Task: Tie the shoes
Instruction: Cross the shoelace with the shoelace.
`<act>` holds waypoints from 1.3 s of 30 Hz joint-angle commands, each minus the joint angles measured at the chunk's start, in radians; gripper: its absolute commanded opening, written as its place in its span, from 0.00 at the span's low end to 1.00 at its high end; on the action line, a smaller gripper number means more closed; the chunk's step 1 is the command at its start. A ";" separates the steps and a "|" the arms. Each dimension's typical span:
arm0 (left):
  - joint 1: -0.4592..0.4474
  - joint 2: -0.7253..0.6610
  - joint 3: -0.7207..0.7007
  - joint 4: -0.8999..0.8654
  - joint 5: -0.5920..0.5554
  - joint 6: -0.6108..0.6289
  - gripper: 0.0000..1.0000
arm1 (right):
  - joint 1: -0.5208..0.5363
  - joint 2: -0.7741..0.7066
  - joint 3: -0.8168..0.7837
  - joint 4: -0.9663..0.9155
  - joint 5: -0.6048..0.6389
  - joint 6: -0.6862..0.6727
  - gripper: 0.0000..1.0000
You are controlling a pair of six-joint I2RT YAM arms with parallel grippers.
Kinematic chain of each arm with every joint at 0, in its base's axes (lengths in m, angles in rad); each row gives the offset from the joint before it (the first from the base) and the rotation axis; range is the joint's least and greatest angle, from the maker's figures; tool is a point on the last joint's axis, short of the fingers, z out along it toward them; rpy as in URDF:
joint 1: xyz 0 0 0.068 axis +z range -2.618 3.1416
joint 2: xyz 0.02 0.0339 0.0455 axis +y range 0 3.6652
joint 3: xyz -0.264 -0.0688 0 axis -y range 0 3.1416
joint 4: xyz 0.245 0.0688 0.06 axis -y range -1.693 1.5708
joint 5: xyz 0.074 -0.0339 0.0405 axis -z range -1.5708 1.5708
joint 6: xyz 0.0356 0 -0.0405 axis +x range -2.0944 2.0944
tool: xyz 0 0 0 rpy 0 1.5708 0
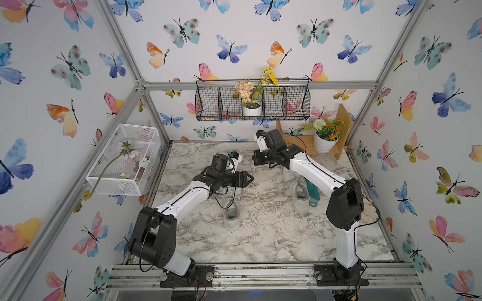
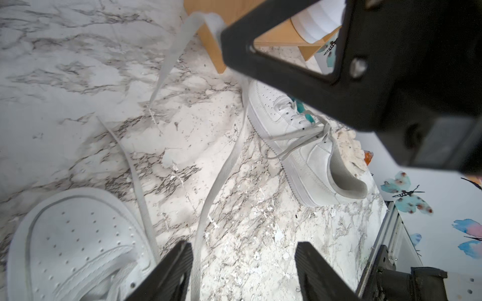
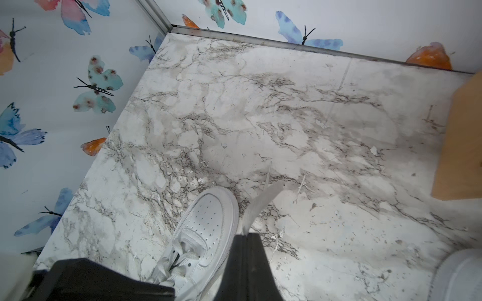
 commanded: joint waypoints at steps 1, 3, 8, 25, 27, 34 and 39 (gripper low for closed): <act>0.003 0.031 0.029 0.086 0.101 -0.024 0.68 | 0.002 -0.015 -0.004 0.001 -0.064 0.030 0.02; 0.003 0.048 0.036 0.095 0.092 -0.028 0.68 | 0.002 -0.015 0.001 -0.003 -0.071 0.033 0.02; 0.003 0.108 0.099 0.072 0.034 -0.034 0.64 | 0.001 -0.030 -0.006 0.001 -0.102 0.050 0.02; 0.017 0.111 0.110 0.087 -0.039 -0.019 0.00 | -0.032 -0.119 -0.128 0.055 -0.144 0.054 0.22; 0.035 0.088 0.088 0.086 -0.040 -0.027 0.00 | -0.058 -0.138 -0.162 0.068 -0.139 0.047 0.34; 0.133 -0.011 0.028 0.063 -0.031 -0.040 0.00 | -0.077 -0.075 -0.186 0.035 0.021 -0.005 0.49; 0.177 -0.053 0.032 0.041 -0.022 -0.030 0.00 | -0.054 0.067 -0.122 0.039 0.036 0.001 0.44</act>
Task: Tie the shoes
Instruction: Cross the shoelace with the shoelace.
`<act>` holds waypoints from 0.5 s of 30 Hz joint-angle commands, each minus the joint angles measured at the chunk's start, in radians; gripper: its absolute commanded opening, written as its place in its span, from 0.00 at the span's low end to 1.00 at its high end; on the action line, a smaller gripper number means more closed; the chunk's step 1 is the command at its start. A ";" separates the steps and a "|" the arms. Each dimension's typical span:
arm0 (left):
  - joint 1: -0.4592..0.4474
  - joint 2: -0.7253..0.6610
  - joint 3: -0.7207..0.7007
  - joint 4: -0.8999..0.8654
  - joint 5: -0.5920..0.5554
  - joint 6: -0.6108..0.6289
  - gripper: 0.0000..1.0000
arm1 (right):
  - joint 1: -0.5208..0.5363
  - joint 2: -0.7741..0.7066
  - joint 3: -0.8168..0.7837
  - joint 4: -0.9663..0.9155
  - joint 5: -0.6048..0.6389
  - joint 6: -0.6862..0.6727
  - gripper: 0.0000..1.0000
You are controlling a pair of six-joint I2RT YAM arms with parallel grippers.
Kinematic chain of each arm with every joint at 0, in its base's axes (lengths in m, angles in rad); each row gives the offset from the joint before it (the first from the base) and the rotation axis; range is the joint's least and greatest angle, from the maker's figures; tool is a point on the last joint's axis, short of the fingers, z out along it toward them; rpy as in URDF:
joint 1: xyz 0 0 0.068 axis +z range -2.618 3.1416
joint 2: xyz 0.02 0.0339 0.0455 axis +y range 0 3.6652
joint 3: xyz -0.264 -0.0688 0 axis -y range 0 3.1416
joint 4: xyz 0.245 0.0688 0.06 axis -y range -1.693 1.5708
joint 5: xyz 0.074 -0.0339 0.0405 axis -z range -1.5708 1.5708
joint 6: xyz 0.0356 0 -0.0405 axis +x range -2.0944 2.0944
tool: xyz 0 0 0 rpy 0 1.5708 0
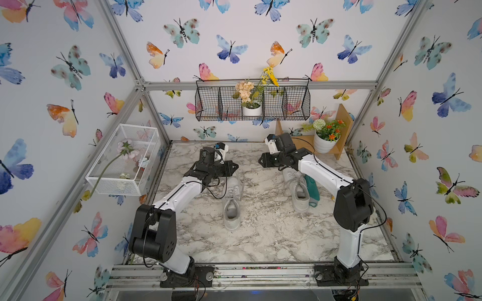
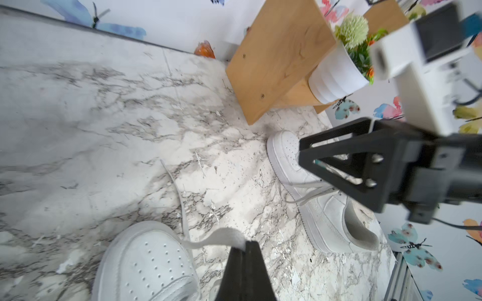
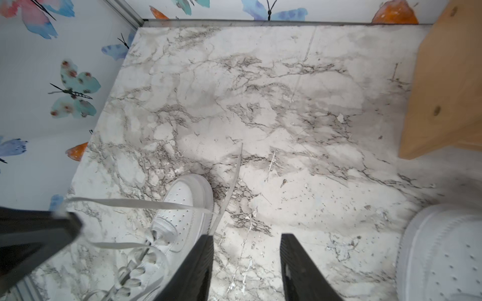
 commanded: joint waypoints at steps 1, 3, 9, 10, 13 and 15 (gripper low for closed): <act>0.015 -0.044 0.010 -0.033 -0.003 0.010 0.00 | 0.033 0.112 0.048 -0.013 0.061 -0.013 0.44; 0.019 -0.044 0.029 -0.048 0.000 0.015 0.00 | 0.051 0.179 0.099 -0.016 0.084 -0.013 0.44; 0.023 -0.050 0.044 -0.062 -0.013 0.020 0.00 | 0.099 0.342 0.262 -0.048 0.152 -0.024 0.45; 0.023 -0.050 0.046 -0.063 -0.013 0.020 0.00 | 0.105 0.360 0.278 -0.048 0.158 -0.025 0.45; 0.025 -0.047 0.042 -0.062 -0.010 0.018 0.00 | 0.120 0.412 0.319 -0.048 0.173 -0.027 0.45; 0.025 -0.046 0.040 -0.061 -0.007 0.017 0.00 | 0.129 0.444 0.351 -0.054 0.182 -0.031 0.45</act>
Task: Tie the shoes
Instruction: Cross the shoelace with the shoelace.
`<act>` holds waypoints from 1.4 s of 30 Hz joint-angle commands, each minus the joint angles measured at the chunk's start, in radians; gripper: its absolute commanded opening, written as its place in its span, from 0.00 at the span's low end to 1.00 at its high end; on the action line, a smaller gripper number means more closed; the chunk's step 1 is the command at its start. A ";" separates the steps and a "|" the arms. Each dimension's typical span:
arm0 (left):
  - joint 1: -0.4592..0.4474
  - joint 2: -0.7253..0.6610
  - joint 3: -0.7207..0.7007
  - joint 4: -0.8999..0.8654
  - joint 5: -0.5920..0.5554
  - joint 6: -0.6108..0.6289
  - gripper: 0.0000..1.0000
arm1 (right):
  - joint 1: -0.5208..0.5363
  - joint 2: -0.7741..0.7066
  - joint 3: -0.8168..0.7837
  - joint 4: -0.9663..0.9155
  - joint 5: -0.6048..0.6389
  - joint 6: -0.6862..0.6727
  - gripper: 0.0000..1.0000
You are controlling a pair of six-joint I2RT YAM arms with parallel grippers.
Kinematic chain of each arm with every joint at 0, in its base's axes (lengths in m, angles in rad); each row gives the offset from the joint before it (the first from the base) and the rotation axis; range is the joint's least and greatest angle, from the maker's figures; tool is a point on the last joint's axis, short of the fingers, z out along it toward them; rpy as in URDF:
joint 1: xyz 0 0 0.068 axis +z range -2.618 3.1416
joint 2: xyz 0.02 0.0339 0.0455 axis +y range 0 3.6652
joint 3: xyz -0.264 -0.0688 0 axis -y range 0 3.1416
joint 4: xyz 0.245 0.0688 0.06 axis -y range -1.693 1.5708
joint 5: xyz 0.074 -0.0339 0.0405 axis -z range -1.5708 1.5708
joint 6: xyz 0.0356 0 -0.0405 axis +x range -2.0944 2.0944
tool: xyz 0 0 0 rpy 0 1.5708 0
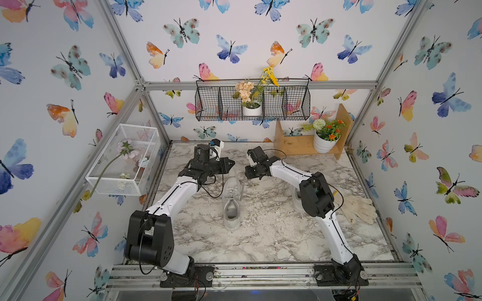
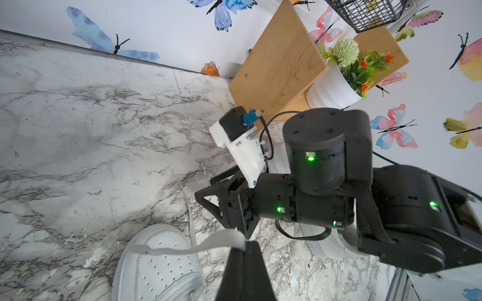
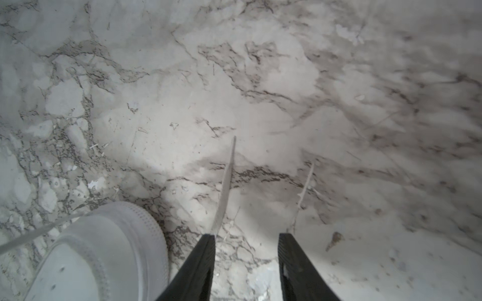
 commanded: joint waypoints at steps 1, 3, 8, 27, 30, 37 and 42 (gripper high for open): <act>0.005 -0.018 0.015 -0.020 -0.007 0.013 0.00 | 0.018 0.048 0.063 -0.027 0.058 -0.022 0.45; 0.005 -0.017 0.016 -0.022 -0.006 0.013 0.00 | 0.029 0.074 0.087 -0.027 0.078 -0.030 0.45; 0.005 -0.017 0.015 -0.026 -0.001 0.016 0.00 | 0.046 0.136 0.141 -0.069 0.141 -0.053 0.45; -0.079 0.007 0.078 -0.031 0.121 0.089 0.00 | 0.040 -0.481 -0.420 0.004 0.186 -0.047 0.02; -0.109 0.031 0.101 -0.021 0.119 0.077 0.00 | 0.040 -0.622 -0.511 0.001 0.157 -0.028 0.02; -0.207 0.126 0.152 -0.039 0.096 0.096 0.00 | 0.040 -0.857 -0.590 0.004 0.033 -0.018 0.02; -0.242 0.174 0.185 -0.085 0.088 0.102 0.38 | 0.040 -0.914 -0.566 0.001 -0.008 -0.018 0.02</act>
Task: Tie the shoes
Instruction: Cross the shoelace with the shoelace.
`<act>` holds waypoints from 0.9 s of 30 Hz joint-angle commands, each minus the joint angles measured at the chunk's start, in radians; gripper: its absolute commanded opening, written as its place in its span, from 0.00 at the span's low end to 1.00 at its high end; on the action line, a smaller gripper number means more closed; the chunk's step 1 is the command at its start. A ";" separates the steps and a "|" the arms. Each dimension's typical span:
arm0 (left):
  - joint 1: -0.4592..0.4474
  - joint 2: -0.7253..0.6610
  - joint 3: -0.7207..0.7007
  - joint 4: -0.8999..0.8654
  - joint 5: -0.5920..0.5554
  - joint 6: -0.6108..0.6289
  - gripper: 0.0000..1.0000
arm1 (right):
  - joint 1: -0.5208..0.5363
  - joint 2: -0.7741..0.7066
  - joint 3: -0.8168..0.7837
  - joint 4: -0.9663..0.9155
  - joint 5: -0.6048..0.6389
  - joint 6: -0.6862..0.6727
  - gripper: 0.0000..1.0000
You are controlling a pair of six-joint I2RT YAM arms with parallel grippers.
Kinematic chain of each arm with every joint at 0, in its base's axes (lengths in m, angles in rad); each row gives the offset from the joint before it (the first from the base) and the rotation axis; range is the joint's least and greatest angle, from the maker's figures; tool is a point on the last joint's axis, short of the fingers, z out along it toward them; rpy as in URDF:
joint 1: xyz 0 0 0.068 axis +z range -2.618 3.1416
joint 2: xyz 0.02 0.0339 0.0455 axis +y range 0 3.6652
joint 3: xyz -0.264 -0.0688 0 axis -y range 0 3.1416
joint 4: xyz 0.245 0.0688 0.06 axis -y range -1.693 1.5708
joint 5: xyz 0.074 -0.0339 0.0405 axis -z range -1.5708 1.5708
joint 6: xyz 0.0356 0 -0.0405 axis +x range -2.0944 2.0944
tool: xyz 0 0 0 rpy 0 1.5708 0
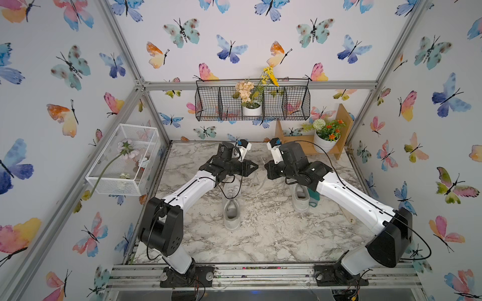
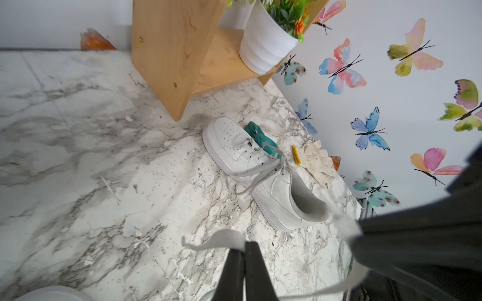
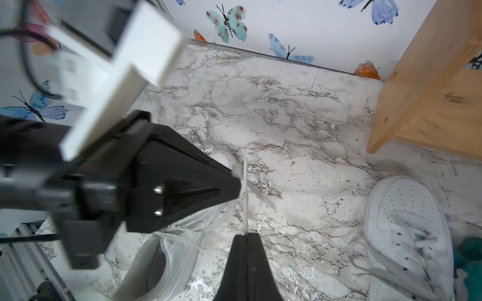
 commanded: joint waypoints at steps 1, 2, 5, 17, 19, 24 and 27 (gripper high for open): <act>-0.013 0.006 0.034 -0.061 -0.001 0.018 0.43 | -0.004 -0.021 0.016 -0.007 -0.061 0.008 0.02; -0.013 -0.010 0.035 -0.075 -0.013 0.023 0.49 | -0.005 -0.019 0.028 -0.007 -0.076 0.005 0.02; -0.008 -0.080 0.029 -0.125 -0.066 0.050 0.63 | -0.004 0.001 0.071 0.007 -0.126 0.001 0.02; 0.168 -0.427 -0.162 -0.182 -0.030 0.122 0.88 | -0.003 0.130 0.286 0.014 -0.214 -0.017 0.02; 0.168 -0.416 -0.136 -0.206 0.005 0.136 0.87 | -0.003 0.142 0.305 0.004 -0.204 -0.017 0.02; 0.163 -0.326 -0.048 -0.194 0.109 0.132 0.76 | -0.003 0.111 0.283 0.014 -0.192 -0.007 0.02; 0.145 -0.255 0.011 -0.167 0.134 0.121 0.69 | -0.003 0.053 0.225 0.052 -0.191 0.019 0.02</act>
